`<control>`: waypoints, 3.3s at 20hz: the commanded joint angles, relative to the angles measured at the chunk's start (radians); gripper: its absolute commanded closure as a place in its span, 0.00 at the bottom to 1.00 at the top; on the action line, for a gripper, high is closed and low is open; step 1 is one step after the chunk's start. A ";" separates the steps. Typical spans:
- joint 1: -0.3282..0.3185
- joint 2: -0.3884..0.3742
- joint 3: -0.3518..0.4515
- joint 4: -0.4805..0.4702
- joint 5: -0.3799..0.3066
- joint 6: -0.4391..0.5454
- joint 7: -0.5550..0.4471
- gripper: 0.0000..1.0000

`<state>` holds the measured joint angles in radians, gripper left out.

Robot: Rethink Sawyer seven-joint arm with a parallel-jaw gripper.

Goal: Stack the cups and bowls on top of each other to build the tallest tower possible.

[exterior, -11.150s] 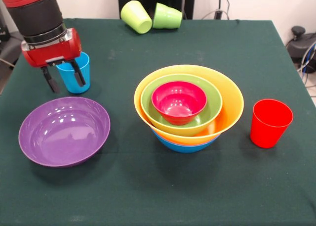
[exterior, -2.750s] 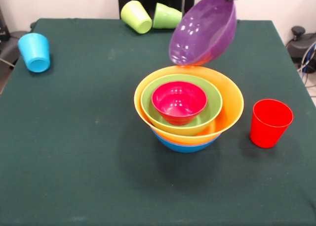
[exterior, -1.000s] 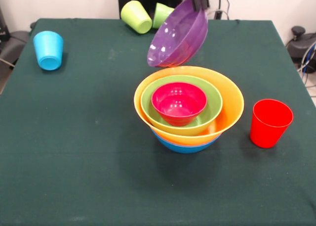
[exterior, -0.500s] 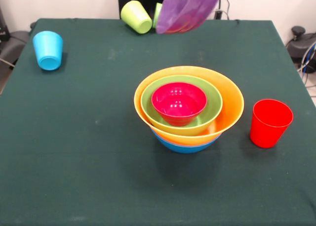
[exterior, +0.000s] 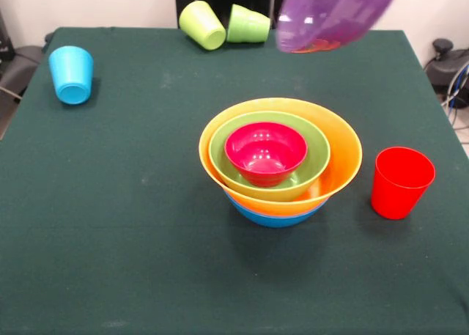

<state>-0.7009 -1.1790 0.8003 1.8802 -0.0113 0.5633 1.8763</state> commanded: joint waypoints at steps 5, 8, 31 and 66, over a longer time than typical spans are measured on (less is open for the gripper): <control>0.071 0.246 -0.109 -0.134 -0.109 -0.085 0.019 1.00; 0.112 0.278 -0.168 -0.160 -0.159 -0.071 0.040 1.00; 0.449 0.398 -0.651 -0.543 -0.609 0.222 -0.002 1.00; 0.554 0.446 -0.774 -0.530 -0.505 0.164 0.131 0.00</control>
<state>-0.1813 -0.7934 0.0256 1.3407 -0.5111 0.7166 1.8765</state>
